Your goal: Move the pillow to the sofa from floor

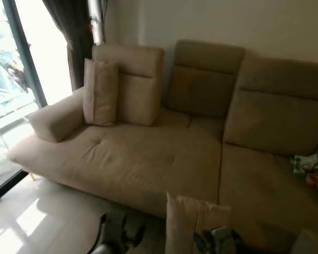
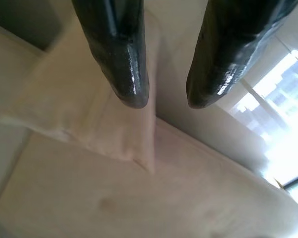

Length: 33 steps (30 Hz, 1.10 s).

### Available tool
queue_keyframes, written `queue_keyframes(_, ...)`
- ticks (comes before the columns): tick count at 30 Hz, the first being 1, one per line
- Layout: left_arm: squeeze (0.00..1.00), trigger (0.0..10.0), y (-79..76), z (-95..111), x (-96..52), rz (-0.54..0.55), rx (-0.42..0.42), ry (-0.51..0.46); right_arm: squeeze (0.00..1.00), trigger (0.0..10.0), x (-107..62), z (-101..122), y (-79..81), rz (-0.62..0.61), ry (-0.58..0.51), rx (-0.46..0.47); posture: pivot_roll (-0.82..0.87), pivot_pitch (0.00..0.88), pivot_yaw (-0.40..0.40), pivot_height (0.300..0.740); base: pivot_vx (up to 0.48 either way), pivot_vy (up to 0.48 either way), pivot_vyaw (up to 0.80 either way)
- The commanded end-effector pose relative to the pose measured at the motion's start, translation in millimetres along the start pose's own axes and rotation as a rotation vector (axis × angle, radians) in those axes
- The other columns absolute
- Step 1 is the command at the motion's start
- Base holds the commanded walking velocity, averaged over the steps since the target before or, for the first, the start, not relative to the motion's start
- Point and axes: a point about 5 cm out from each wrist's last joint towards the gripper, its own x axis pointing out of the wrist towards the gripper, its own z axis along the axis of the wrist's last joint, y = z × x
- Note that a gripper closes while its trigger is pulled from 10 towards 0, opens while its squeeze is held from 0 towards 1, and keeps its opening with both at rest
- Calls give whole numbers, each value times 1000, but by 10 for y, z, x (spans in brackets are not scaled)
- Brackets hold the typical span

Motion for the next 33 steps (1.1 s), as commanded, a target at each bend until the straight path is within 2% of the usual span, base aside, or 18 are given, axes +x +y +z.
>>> queue_keyframes(1, 0, 10000, 118, -130, -100, 47, -21, 40, 0, 10000, 45, 50, 56, 14, -29, -5, 172, 0, 24, 736, 0, 0, 0)
queue_keyframes(7, 0, 10000, 115, -137, -101, 49, -23, 41, 0, 10000, 43, 37, 48, 11, -26, -4, 173, 0, 21, 736, 0, 0, -288)
queue_keyframes(27, 0, 10000, 94, -135, -91, 53, -33, 37, 0, 10000, 47, -17, 9, 3, -16, -3, 165, 0, 14, 736, 0, 0, -735)
queue_keyframes(33, 0, 10000, 83, -125, -82, 52, -37, 30, 0, 10000, 51, -13, -1, 7, -24, -10, 164, 0, 11, 736, 0, 0, 0)
